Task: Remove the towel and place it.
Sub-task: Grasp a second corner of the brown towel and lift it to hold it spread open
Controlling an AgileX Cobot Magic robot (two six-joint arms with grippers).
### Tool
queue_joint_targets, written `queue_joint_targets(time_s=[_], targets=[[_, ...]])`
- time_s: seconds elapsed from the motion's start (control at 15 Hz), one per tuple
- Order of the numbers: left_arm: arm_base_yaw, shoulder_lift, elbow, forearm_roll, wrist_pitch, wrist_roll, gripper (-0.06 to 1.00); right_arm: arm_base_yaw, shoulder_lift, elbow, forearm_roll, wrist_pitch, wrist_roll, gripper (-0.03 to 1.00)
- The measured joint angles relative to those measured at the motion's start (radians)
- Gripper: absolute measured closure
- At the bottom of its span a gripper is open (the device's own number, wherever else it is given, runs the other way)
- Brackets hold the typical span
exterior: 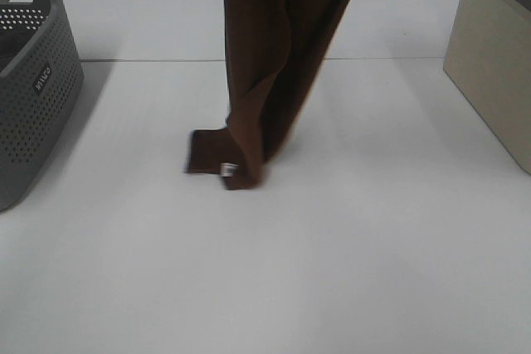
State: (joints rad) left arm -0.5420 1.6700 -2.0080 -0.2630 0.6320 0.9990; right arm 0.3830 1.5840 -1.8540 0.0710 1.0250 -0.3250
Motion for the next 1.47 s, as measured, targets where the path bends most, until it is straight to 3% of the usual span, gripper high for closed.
queue_joint_targets(time_s=[0.2,0.4,0.67,0.87,1.07,1.47], targets=[[0.018,0.041,0.0,0.001,-0.123,0.0,0.94,0.0,0.083,-0.149,-0.118,-0.024,0.036,0.96],[0.021,0.086,0.0,0.025,-0.269,0.0,0.94,0.0,0.138,-0.236,-0.214,-0.125,0.055,0.96],[0.029,0.156,0.0,0.079,-0.557,-0.001,0.94,0.0,0.162,-0.274,-0.367,-0.363,0.172,0.96],[0.034,0.192,0.0,0.079,-0.736,-0.022,0.94,0.0,0.17,-0.276,-0.379,-0.556,0.208,0.96],[0.06,0.22,0.0,0.079,-0.844,-0.023,0.94,0.0,0.201,-0.276,-0.38,-0.642,0.209,0.96],[0.125,0.271,0.0,0.079,-0.928,-0.024,0.94,0.0,0.276,-0.276,-0.341,-0.799,0.243,0.96]])
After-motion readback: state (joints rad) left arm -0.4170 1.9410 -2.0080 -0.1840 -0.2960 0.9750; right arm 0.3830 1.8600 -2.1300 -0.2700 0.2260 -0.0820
